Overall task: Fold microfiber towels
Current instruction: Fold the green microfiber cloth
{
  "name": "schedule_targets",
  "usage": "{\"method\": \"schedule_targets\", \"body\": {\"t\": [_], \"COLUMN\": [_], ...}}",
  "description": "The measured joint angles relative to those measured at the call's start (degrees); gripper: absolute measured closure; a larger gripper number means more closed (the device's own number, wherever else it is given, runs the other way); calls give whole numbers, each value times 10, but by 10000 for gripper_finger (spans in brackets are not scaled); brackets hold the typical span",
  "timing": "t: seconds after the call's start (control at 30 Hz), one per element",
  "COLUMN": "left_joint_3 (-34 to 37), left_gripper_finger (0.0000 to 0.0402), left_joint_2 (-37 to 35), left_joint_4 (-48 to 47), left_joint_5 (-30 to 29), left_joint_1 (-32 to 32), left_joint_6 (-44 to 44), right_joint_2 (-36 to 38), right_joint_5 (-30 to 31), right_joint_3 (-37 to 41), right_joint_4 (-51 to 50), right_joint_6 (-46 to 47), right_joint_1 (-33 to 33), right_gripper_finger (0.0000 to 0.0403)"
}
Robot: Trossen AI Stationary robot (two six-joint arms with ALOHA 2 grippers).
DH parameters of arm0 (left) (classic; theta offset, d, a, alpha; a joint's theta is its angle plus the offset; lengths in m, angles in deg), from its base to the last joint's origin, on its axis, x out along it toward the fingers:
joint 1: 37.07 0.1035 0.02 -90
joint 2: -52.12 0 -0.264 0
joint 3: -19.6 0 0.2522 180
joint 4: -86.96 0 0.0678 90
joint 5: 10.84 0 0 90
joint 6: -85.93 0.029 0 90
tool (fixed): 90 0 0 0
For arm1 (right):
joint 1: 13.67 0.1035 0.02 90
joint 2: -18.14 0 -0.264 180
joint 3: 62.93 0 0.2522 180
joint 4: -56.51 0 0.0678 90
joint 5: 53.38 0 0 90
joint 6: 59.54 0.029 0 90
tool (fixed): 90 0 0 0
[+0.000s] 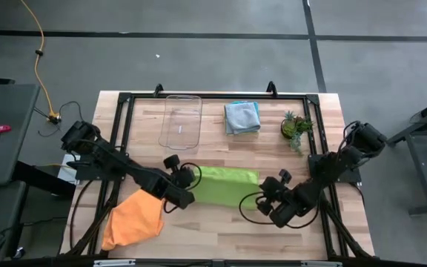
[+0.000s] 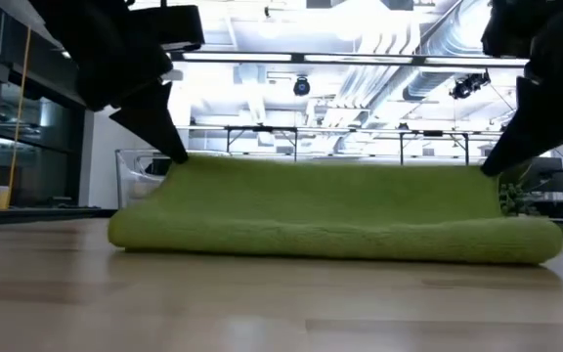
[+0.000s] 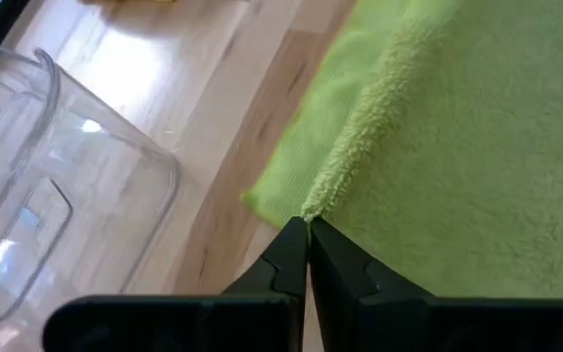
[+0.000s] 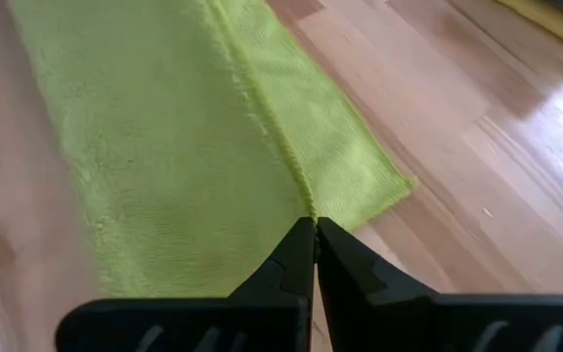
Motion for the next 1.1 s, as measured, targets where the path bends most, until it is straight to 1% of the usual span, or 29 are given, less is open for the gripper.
{"method": "schedule_targets", "body": {"t": [0.3,0.57,0.83,0.97,1.1], "left_joint_3": [0,0,0,0,0], "left_gripper_finger": [401,401,381,367,342], "left_joint_2": [0,0,0,0,0], "left_joint_4": [-6,-11,-13,-14,-14], "left_joint_5": [9,-10,-10,-14,-23], "left_joint_1": [4,5,5,9,19], "left_joint_6": [-12,-23,-23,-8,5], "right_joint_2": [0,0,0,0,0], "right_joint_5": [-3,-4,-17,-35,-27], "right_joint_3": [11,11,11,11,11], "right_joint_4": [9,15,16,15,10], "right_joint_6": [2,2,3,1,-16], "right_joint_1": [-5,-5,-18,-34,-43], "right_gripper_finger": [403,403,401,380,331]}}
